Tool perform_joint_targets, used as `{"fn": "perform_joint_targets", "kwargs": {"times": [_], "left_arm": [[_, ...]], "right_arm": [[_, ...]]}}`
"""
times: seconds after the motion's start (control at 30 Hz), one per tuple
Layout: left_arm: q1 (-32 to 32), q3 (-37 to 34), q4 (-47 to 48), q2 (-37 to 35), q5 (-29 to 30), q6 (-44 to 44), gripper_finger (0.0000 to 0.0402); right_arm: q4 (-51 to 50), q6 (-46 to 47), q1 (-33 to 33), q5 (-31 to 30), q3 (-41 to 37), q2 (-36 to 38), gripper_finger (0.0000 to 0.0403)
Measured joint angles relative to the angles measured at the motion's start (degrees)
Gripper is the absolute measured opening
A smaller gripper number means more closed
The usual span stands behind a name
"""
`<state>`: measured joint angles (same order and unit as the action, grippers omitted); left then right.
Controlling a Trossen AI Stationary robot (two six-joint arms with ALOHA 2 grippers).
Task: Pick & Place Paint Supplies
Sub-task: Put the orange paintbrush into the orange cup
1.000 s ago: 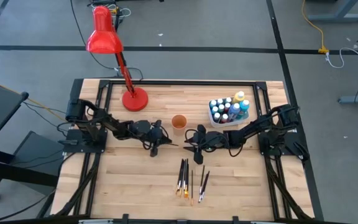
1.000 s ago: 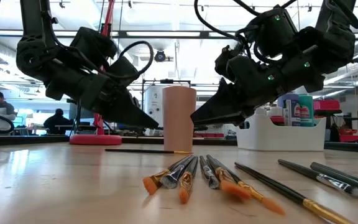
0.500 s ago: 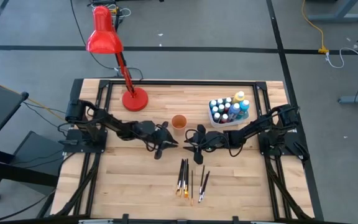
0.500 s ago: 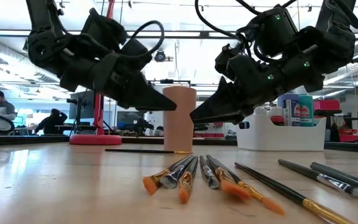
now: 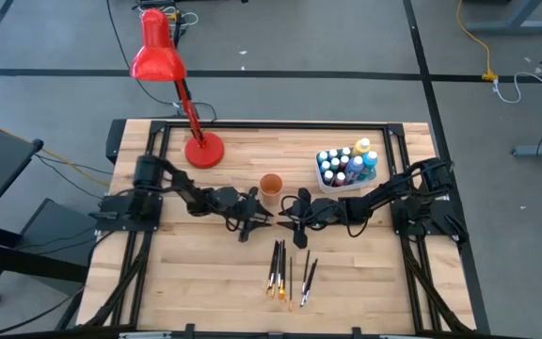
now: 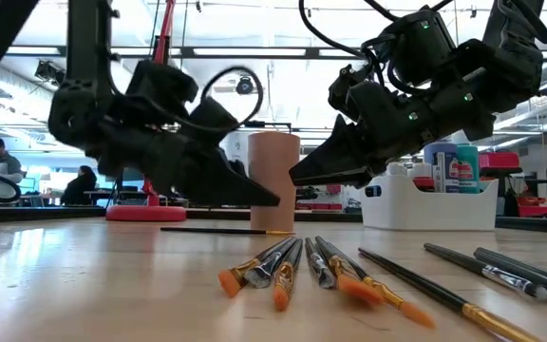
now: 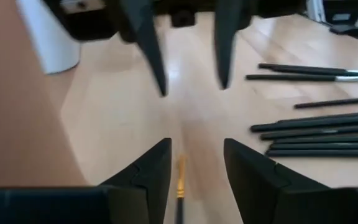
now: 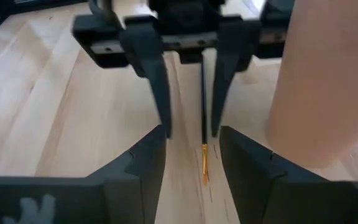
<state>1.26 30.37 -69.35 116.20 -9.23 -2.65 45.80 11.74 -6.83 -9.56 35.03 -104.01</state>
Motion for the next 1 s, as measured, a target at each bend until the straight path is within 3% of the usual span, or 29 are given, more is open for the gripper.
{"fn": "perform_joint_targets", "kwargs": {"times": [0.43, 0.57, 0.73, 1.0], "left_arm": [[2.48, 0.55, 0.44, 6.36, 0.44, 2.51, 0.0130], [2.32, 0.87, 3.49, 6.25, 1.98, 0.50, 0.0098], [2.29, 1.05, 3.74, 6.38, 1.91, 1.72, 0.0019], [1.26, 0.79, 1.00, 6.81, 1.92, 5.03, 0.0010]], "right_arm": [[0.39, -2.02, 0.02, -0.02, 0.00, 0.00, 0.0152], [0.84, -3.35, 0.04, -0.02, 0.00, 0.00, 0.0152], [1.29, -3.25, 0.04, -0.02, 0.00, 0.00, 0.0152], [-2.46, -2.07, 0.04, -0.62, 0.00, 0.00, 0.0152]]}}
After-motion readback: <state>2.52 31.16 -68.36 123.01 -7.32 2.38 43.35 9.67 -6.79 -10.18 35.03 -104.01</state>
